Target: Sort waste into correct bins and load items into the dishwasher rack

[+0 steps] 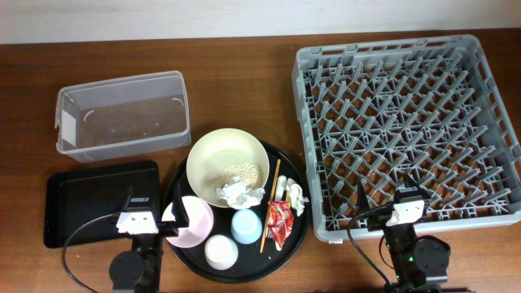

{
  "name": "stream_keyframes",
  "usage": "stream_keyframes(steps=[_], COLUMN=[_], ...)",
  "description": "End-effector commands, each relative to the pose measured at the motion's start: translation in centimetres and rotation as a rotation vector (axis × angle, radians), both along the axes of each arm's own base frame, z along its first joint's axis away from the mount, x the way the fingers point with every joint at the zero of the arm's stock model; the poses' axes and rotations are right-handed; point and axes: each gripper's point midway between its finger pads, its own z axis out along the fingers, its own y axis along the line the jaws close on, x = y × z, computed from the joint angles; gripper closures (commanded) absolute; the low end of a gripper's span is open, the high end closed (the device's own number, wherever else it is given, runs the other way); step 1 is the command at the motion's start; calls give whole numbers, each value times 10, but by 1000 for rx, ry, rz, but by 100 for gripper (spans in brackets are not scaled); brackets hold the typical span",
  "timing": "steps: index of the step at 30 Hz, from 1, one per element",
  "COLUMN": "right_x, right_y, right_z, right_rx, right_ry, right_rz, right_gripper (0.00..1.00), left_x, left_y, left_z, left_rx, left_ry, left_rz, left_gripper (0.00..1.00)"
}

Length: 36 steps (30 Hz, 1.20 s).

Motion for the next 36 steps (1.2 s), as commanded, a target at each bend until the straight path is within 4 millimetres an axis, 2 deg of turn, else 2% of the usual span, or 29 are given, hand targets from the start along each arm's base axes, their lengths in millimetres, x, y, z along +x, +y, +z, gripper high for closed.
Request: stream_keyframes(steps=[1, 23, 25, 28, 32, 36], right_x=[0, 0, 0, 0, -5, 5], right_y=[-3, -5, -6, -18, -20, -20], right_z=[-3, -3, -1, 6, 8, 30], right_rx=[-3, -4, -2, 120, 169, 158], right_ry=[5, 5, 3, 0, 80, 223], right_rz=[-14, -26, -30, -112, -131, -142], right_gripper=[2, 2, 2, 2, 2, 2], left_x=[0, 0, -2, -5, 12, 43], left_y=[-1, -1, -1, 0, -1, -11], left_z=[-2, -1, 9, 19, 43, 58], left_rx=[15, 15, 14, 17, 22, 16], left_ry=[1, -1, -15, 58, 206, 427], left_rz=[-11, -7, -7, -3, -9, -58], left_gripper=[1, 1, 1, 1, 1, 1])
